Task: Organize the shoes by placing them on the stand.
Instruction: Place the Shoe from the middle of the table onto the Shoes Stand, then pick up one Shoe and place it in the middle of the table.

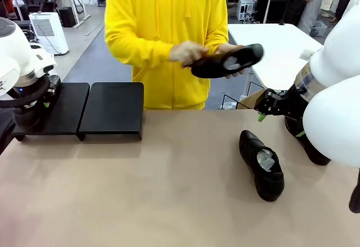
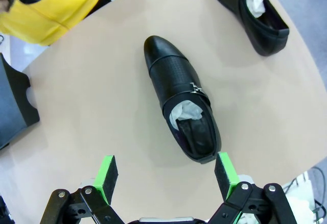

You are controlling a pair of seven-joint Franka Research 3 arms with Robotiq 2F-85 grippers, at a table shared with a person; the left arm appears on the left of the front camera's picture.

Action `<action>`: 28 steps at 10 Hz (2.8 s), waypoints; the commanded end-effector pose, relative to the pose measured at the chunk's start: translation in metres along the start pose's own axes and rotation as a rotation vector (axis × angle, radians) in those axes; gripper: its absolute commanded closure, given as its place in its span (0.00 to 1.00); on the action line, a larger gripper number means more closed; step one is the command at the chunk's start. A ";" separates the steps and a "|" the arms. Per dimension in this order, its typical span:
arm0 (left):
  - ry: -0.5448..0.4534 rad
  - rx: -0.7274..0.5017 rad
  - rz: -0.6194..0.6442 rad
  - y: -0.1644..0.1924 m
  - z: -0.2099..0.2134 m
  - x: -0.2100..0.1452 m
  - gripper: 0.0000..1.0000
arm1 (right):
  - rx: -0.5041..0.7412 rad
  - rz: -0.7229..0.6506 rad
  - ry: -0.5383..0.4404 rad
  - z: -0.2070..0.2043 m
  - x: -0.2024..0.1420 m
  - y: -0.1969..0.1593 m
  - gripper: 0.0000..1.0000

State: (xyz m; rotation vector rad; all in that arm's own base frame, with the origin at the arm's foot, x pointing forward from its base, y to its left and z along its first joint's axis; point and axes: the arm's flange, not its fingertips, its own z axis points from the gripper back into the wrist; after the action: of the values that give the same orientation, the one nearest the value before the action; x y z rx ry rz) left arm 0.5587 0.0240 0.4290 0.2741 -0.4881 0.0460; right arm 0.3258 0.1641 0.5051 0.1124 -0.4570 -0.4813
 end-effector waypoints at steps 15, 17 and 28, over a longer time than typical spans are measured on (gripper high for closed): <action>0.024 -0.184 -0.031 -0.059 0.128 -0.066 0.15 | 0.026 0.005 0.007 0.000 0.003 0.001 0.00; 0.318 -0.242 -0.079 -0.070 0.154 -0.086 0.15 | 0.026 0.005 0.007 0.000 0.003 0.001 0.00; 0.552 -0.409 -0.101 -0.087 0.165 -0.105 0.15 | 0.020 0.354 0.172 -0.098 -0.052 -0.001 0.00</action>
State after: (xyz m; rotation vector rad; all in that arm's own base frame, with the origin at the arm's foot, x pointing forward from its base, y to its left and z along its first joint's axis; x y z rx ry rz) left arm 0.4006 -0.1064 0.4968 -0.1331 0.0704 -0.0687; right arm 0.3482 0.2117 0.4244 0.0713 -0.3335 -0.1535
